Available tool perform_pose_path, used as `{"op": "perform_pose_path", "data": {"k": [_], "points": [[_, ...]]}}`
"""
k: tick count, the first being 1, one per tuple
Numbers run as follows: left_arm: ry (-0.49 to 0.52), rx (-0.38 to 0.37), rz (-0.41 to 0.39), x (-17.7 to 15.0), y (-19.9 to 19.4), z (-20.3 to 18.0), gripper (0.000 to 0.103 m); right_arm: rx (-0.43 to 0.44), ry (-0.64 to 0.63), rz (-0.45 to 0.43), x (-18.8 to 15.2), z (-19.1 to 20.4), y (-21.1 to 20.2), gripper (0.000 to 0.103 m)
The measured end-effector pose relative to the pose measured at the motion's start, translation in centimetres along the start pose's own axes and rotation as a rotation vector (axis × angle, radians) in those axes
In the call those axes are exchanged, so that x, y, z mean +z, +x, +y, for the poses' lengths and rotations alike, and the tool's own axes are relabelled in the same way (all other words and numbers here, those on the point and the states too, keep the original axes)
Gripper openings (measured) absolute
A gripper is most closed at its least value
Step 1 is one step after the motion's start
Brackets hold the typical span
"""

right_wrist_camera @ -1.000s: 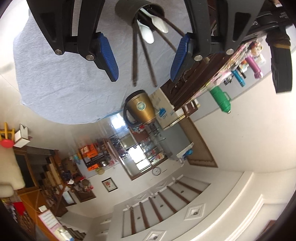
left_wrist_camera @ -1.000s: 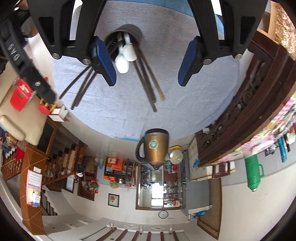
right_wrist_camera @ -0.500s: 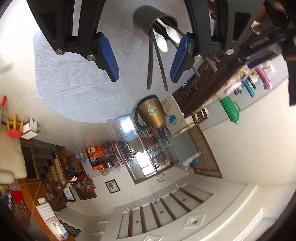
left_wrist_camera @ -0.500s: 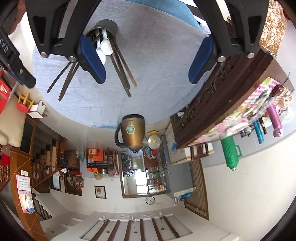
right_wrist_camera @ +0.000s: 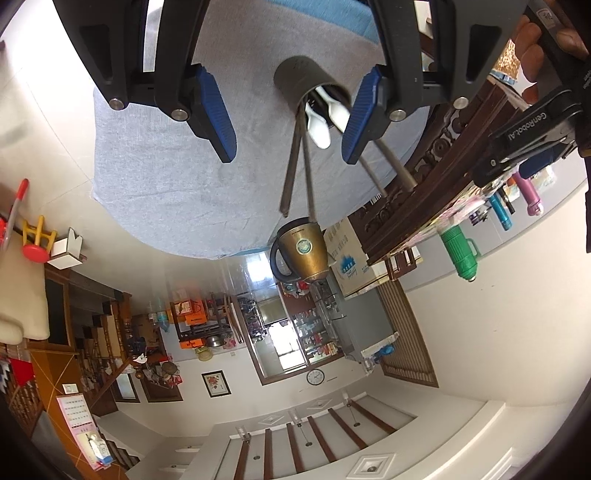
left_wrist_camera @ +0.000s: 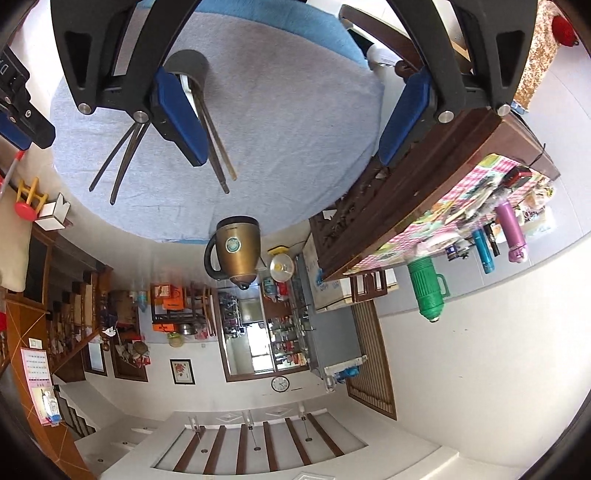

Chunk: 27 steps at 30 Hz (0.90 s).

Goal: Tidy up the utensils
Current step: 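Raise both open tools away from the holder cup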

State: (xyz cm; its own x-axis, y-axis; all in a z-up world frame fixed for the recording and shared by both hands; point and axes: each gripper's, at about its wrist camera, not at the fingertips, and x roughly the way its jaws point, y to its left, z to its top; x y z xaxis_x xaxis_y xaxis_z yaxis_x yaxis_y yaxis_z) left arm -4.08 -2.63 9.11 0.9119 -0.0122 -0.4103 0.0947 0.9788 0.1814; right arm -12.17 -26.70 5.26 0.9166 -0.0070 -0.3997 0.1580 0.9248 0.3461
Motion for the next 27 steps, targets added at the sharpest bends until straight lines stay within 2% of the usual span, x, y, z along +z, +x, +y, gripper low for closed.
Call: {"op": "perform_pose_path", "data": {"k": [3,12,15,20,27], "points": [[0.005,0.008,0.004,-0.4,-0.6,0.5,0.094,-0.002,0.001,0.016,-0.3,0.5,-0.8,0.068],[-0.011,0.048,0.058,-1.9,-1.2,1.9,0.094,-0.046,0.011,0.109,-2.7,1.3,-0.9,0.07],[0.003,0.036,0.068,-2.5,-1.6,1.9,0.094,-0.062,0.014,0.124,-3.3,1.2,-1.2,0.07],[0.036,0.037,0.055,-3.1,-2.5,1.9,0.094,-0.079,-0.001,0.098,-3.5,2.2,-2.0,0.07],[0.03,0.043,0.033,-3.5,-3.3,2.5,0.094,-0.084,-0.021,0.064,-3.3,3.5,-2.4,0.07]]}}
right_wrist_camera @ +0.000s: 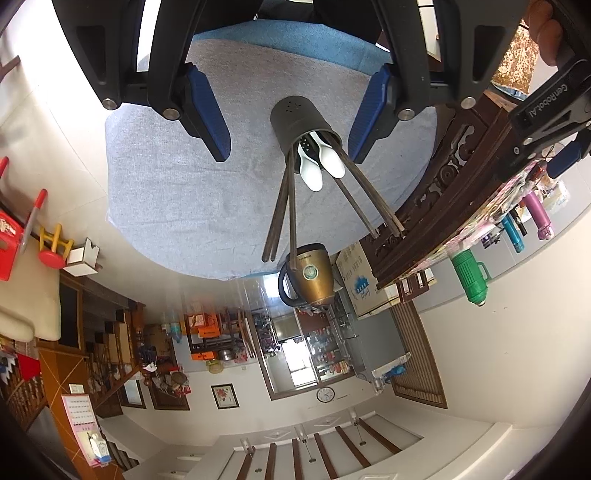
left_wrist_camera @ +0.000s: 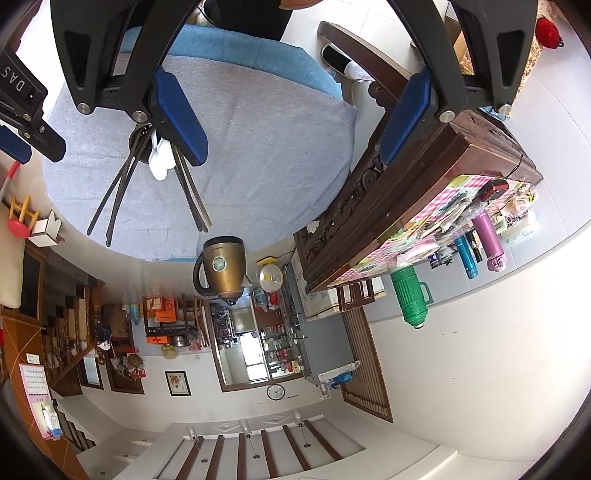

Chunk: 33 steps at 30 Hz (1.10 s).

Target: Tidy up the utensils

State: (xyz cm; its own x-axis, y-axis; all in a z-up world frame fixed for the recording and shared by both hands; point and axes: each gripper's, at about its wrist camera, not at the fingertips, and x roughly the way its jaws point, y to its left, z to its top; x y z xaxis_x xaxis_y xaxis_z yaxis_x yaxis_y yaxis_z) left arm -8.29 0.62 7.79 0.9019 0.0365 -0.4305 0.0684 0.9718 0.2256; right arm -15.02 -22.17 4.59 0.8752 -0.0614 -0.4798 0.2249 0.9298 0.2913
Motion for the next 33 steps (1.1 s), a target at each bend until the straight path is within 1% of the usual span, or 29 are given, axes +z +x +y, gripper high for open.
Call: {"op": "perform_pose_path", "data": {"k": [13,21,33], "points": [[-0.005,-0.036,-0.002,-0.1,-0.4,-0.2,0.094,-0.007,-0.026,-0.027,-0.2,0.3,-0.6,0.07],[-0.003,-0.042,-0.005,-0.1,-0.6,-0.3,0.094,-0.011,-0.023,-0.04,0.0,0.0,-0.9,0.07],[-0.016,-0.06,-0.009,-0.2,-0.6,-0.3,0.094,-0.019,-0.054,-0.075,0.0,0.9,-1.5,0.071]]}}
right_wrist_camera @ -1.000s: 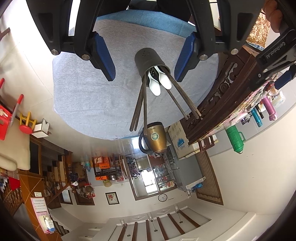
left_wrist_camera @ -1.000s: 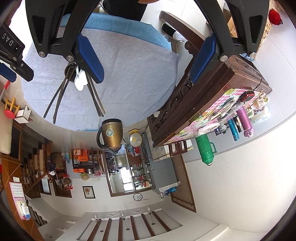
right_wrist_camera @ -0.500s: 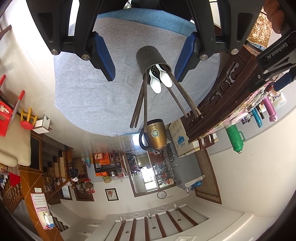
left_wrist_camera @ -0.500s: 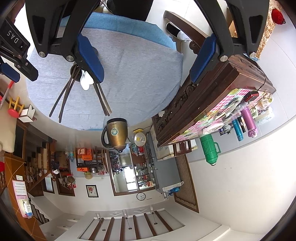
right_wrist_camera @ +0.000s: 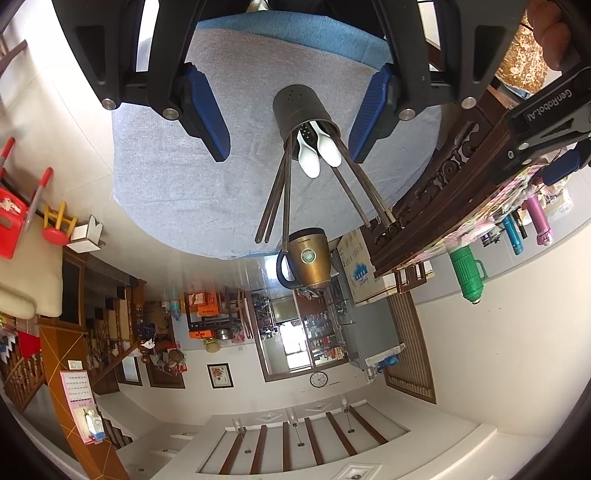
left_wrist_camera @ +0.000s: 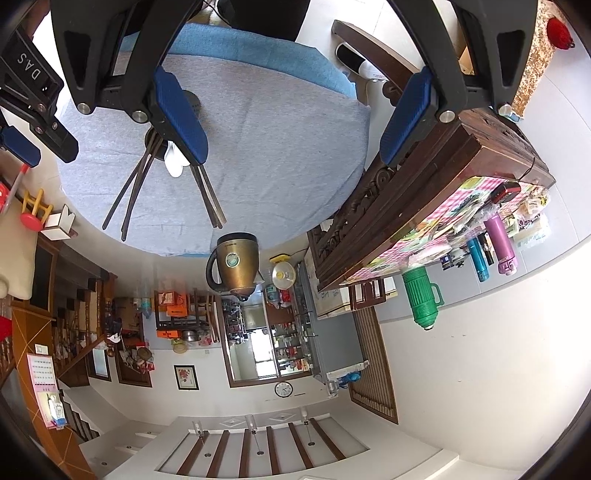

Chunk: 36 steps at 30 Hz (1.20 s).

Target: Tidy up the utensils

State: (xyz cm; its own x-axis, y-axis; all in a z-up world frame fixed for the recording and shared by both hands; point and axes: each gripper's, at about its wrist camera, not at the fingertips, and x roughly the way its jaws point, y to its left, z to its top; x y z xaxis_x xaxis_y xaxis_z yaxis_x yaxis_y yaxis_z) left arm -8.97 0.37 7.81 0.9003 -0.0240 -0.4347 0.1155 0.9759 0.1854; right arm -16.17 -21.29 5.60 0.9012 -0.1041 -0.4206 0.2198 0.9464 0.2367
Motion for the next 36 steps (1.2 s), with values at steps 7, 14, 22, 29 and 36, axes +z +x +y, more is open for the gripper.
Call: {"op": "perform_pose_path", "data": {"k": [7,14,22,29,36], "points": [[-0.006,-0.009,-0.002,-0.12,-0.28,-0.13,0.094,-0.003,-0.002,-0.012,0.0,0.05,-0.28,0.071],[-0.016,-0.007,-0.004,-0.05,-0.41,-0.01,0.094,-0.001,-0.017,-0.021,0.1,0.31,-0.67,0.071],[-0.023,-0.01,-0.005,0.02,-0.3,0.29,0.094,-0.006,-0.029,-0.03,0.05,0.64,-0.94,0.072],[-0.023,-0.009,-0.007,0.05,-0.24,0.38,0.094,-0.009,-0.037,-0.034,0.1,0.8,-0.93,0.072],[-0.03,-0.013,-0.006,-0.06,-0.45,0.3,0.094,-0.021,-0.038,-0.04,0.18,0.93,-1.06,0.075]]}}
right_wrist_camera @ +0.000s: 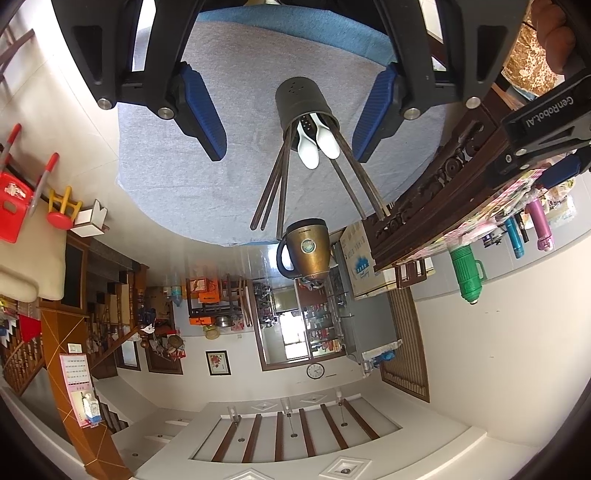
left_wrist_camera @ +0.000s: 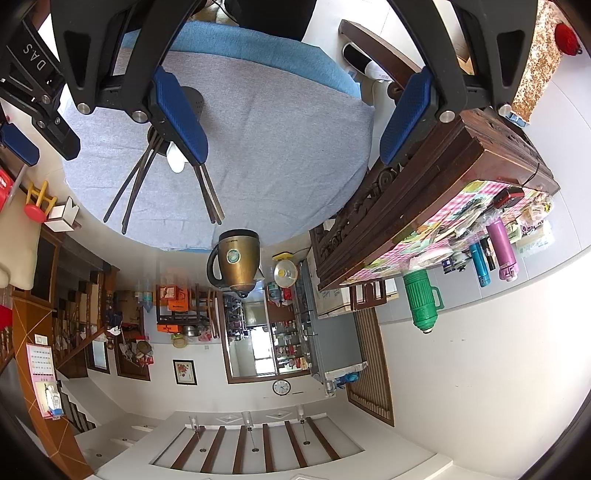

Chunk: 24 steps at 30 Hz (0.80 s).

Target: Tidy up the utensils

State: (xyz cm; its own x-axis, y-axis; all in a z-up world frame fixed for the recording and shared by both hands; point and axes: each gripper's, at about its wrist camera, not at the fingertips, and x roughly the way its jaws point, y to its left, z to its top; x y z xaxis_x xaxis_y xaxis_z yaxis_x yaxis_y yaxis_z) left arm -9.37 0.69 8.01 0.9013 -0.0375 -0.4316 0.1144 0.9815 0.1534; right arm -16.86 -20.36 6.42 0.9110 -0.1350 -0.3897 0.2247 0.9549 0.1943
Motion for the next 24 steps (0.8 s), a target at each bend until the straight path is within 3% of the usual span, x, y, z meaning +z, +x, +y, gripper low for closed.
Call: {"op": "perform_pose_path", "data": {"k": [24], "points": [[-0.018,-0.004,0.003,-0.32,0.0,0.15,0.094,-0.007,-0.007,0.006,-0.41,-0.43,-0.24,0.075]]}}
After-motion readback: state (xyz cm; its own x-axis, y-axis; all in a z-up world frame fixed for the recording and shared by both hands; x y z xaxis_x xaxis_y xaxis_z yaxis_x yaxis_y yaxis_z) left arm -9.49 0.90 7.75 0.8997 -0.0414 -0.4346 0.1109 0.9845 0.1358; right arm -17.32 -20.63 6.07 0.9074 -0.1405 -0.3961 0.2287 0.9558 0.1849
